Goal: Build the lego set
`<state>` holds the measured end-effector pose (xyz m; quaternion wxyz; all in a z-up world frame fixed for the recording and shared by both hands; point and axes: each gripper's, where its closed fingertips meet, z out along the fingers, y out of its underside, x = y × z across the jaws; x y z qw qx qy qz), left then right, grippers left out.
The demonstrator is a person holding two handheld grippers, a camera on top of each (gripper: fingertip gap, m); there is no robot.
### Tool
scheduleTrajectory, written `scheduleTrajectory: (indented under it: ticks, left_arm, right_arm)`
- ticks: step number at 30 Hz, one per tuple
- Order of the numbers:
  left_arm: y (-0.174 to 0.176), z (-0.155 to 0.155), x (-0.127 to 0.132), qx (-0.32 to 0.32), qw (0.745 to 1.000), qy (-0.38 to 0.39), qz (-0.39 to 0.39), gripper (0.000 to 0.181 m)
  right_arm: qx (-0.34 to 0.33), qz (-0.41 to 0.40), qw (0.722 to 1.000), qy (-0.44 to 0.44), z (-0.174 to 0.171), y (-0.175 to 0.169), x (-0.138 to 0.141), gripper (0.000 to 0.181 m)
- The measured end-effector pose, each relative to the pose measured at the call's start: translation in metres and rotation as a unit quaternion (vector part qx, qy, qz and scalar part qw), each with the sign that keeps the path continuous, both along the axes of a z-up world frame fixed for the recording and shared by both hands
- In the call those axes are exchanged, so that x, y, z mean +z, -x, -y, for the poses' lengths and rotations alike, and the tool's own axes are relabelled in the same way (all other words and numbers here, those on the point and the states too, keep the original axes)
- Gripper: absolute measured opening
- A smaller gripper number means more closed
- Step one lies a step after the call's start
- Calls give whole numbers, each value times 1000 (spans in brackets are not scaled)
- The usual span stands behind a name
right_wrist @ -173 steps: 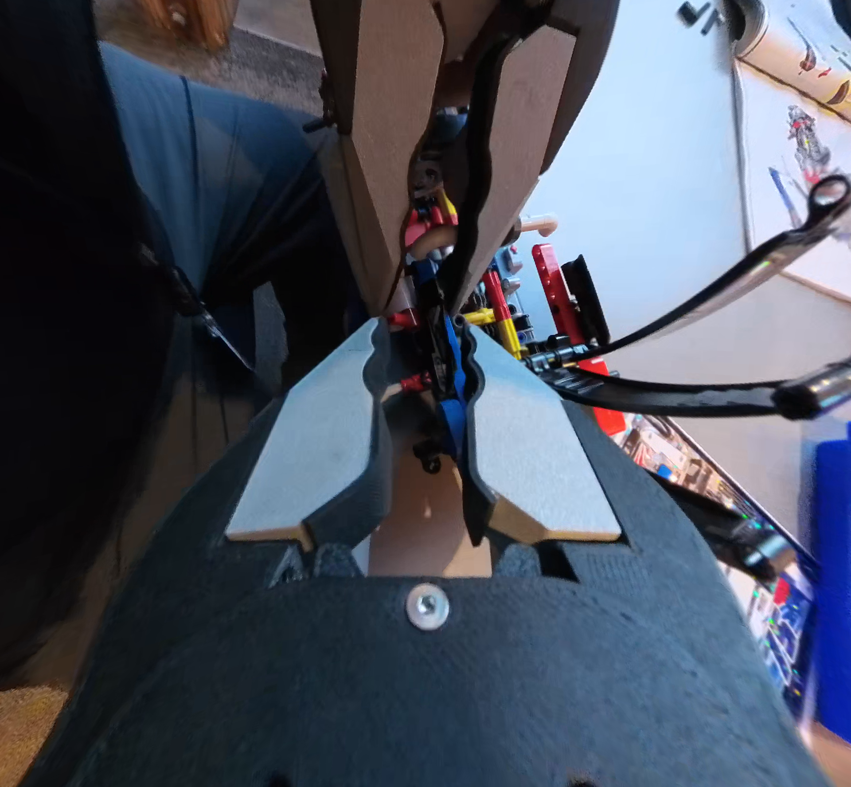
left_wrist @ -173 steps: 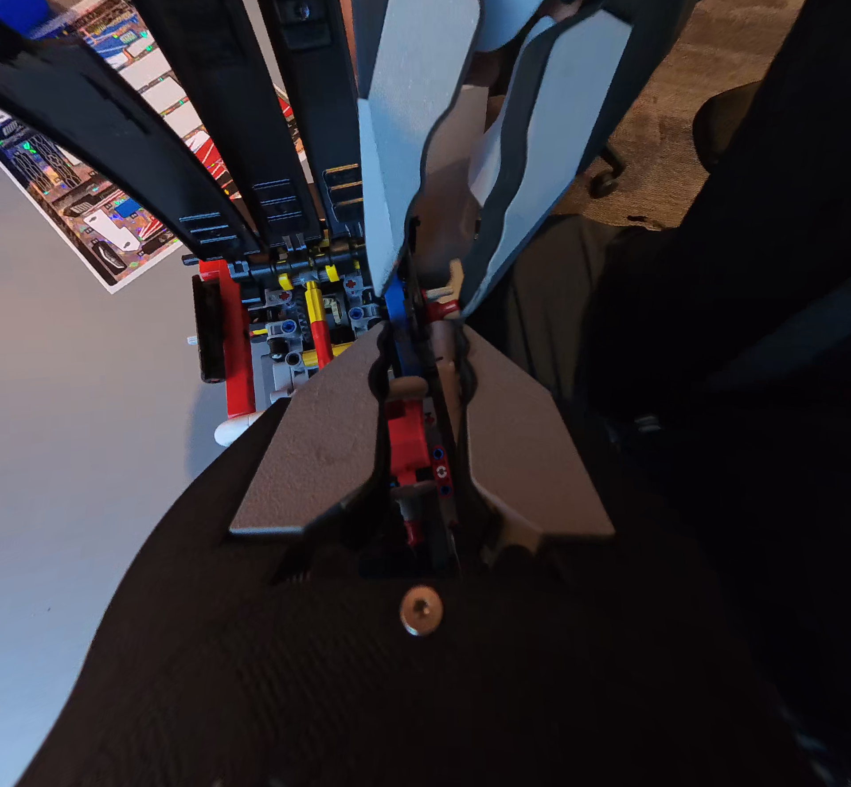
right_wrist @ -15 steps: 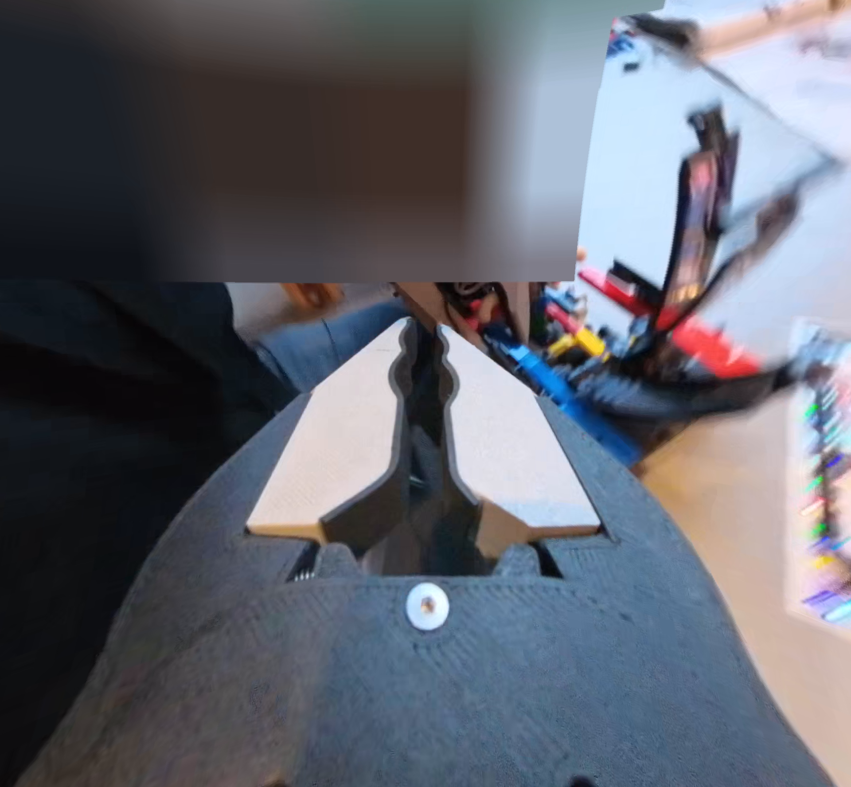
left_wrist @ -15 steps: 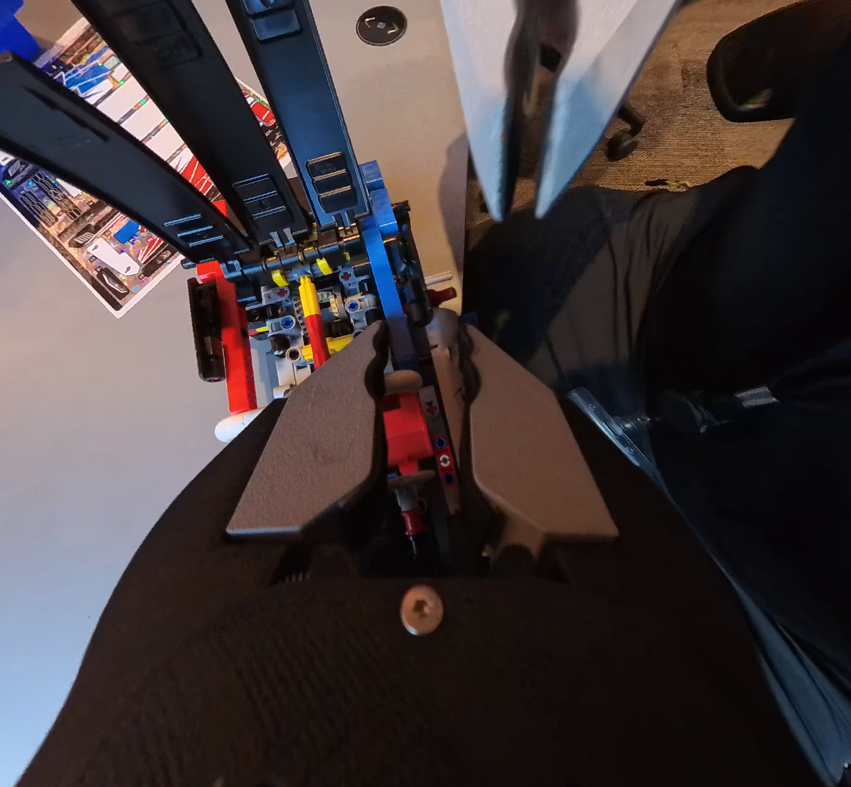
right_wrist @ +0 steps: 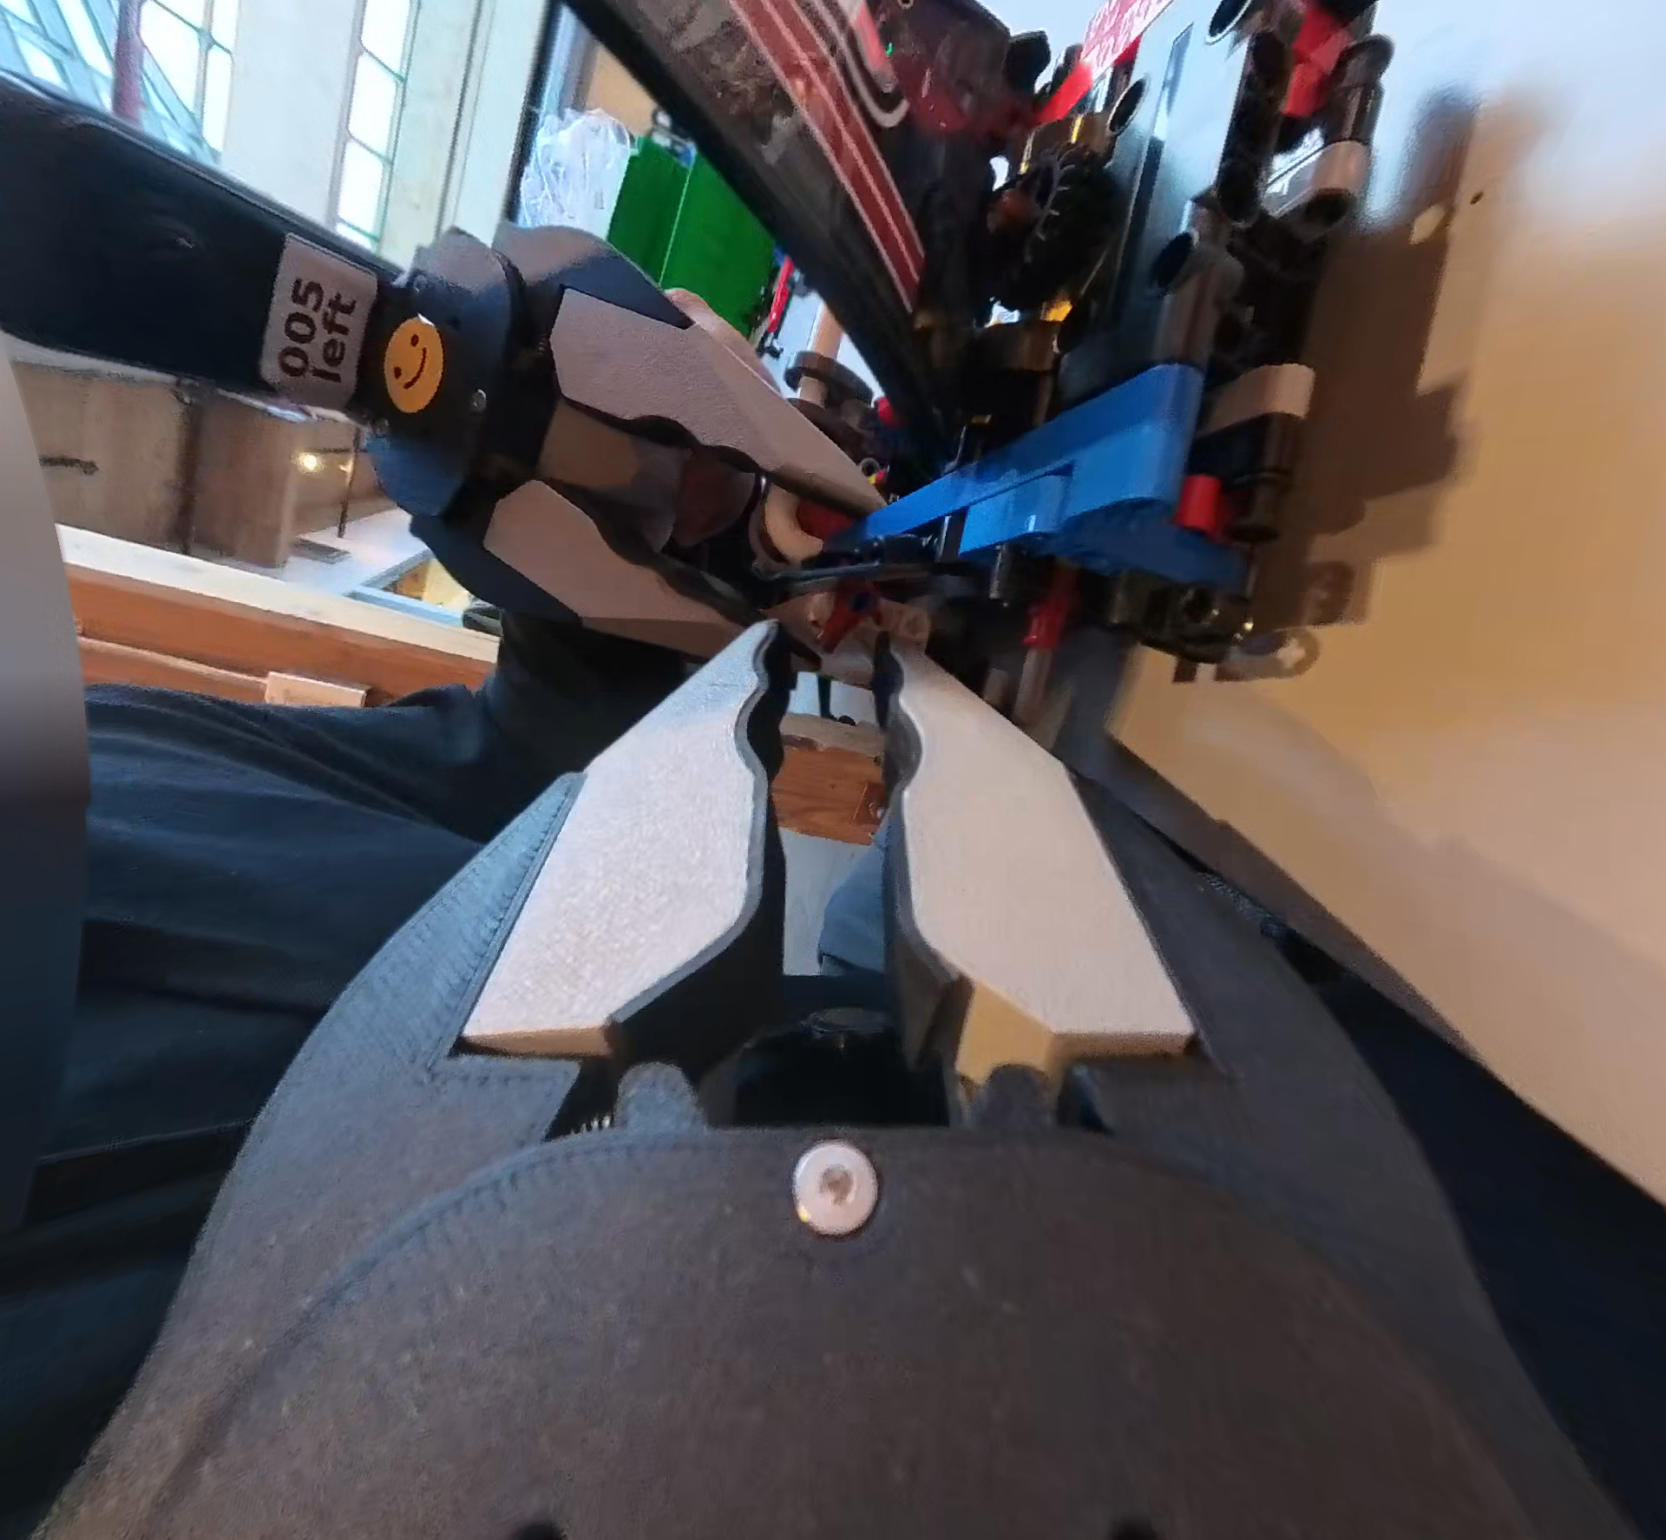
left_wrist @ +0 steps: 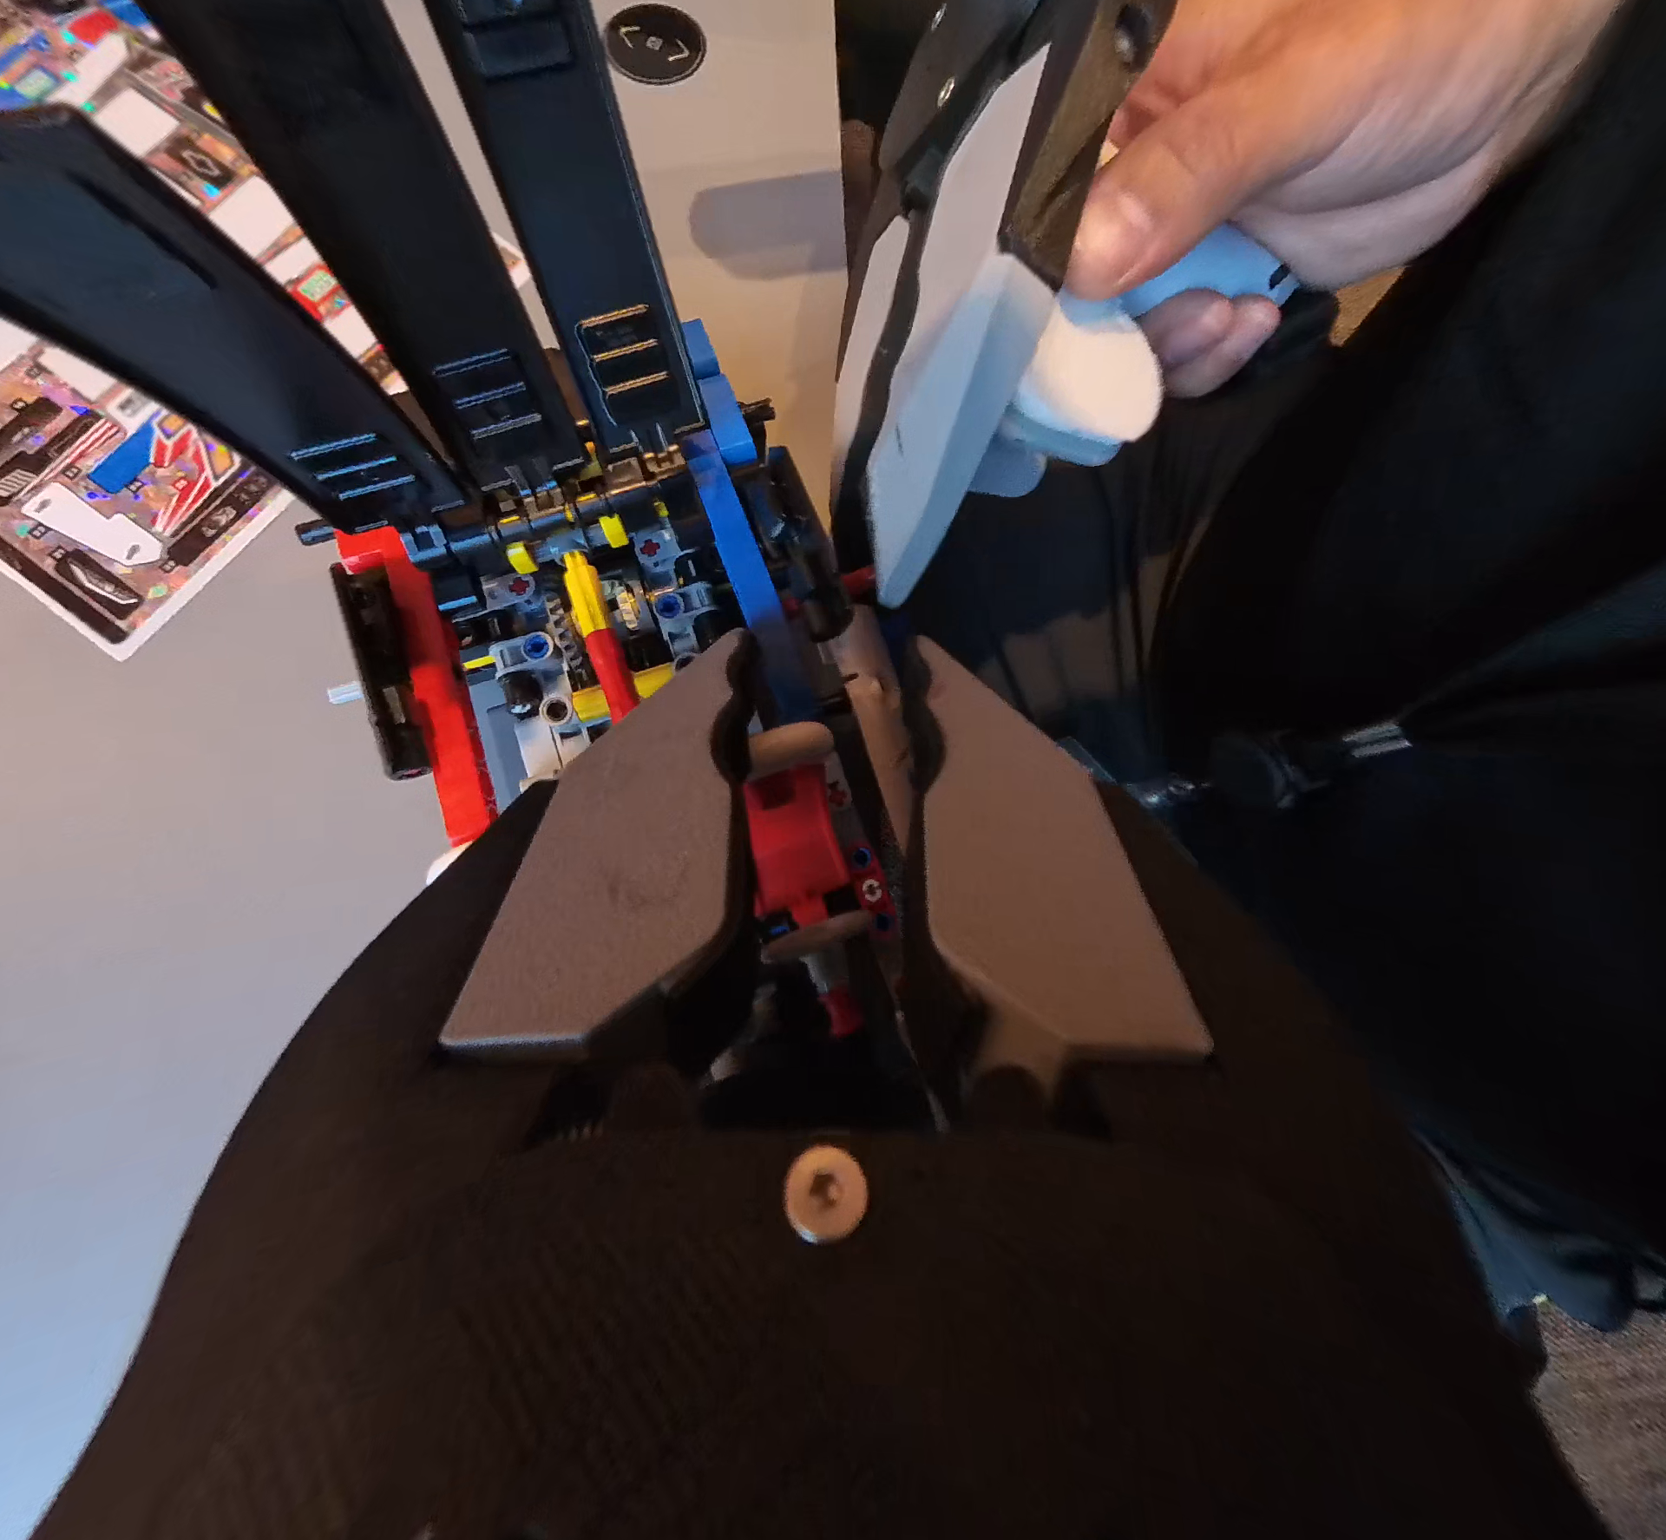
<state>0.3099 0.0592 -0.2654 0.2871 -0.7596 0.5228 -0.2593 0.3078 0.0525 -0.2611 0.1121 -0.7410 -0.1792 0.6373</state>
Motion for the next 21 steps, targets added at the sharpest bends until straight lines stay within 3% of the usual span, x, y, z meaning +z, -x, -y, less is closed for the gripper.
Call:
scheduleTrajectory:
  ticks: [6, 16, 21]
  left_arm:
    - [1, -2, 1, -11, 1000, 3, 13, 26]
    - [18, -14, 12, 9, 997, 67, 33, 16]
    - [17, -14, 5, -15, 996, 91, -13, 16]
  right_arm:
    - [-7, -11, 1000, 13, -1, 2, -2, 9]
    - [-36, -5, 996, -86, -4, 4, -6, 3]
    - [-46, -31, 996, -74, -6, 4, -5, 4]
